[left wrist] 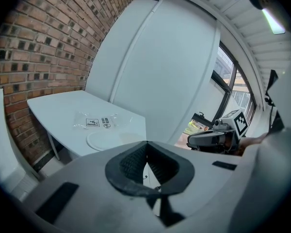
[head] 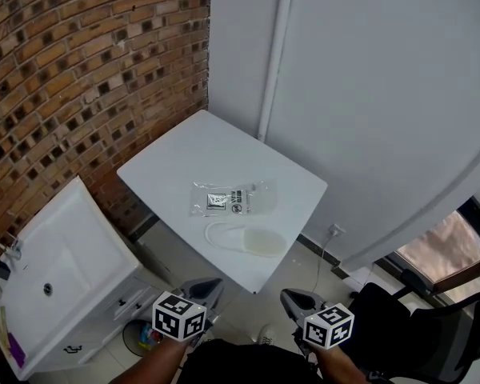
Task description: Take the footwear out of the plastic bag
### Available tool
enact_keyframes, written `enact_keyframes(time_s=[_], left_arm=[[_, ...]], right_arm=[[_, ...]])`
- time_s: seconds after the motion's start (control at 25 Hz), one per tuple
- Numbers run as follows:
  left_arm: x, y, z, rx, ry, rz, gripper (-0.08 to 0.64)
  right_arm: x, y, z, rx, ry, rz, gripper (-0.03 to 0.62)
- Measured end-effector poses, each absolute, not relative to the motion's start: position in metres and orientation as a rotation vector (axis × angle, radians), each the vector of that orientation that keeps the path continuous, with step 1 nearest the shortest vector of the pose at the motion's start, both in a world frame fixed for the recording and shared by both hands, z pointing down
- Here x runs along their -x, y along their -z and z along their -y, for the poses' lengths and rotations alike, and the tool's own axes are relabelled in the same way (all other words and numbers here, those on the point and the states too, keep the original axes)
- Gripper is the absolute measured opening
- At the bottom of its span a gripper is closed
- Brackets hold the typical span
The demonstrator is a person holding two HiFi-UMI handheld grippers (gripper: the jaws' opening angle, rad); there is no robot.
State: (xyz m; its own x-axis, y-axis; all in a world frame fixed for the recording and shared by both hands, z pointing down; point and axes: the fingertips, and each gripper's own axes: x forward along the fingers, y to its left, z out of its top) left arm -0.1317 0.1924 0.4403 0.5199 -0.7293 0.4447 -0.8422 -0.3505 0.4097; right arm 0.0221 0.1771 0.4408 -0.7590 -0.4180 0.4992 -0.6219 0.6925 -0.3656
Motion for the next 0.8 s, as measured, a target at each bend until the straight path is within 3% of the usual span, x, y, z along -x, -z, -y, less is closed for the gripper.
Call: enact_keyframes(time_s=[0.8], left_arm=[[0.119,-0.437,-0.204,-2.167,-0.274,1.273,0.006]], right_arm=[[-0.031,-0.444,-0.19,-0.805,-0.776,2.543,0.0]])
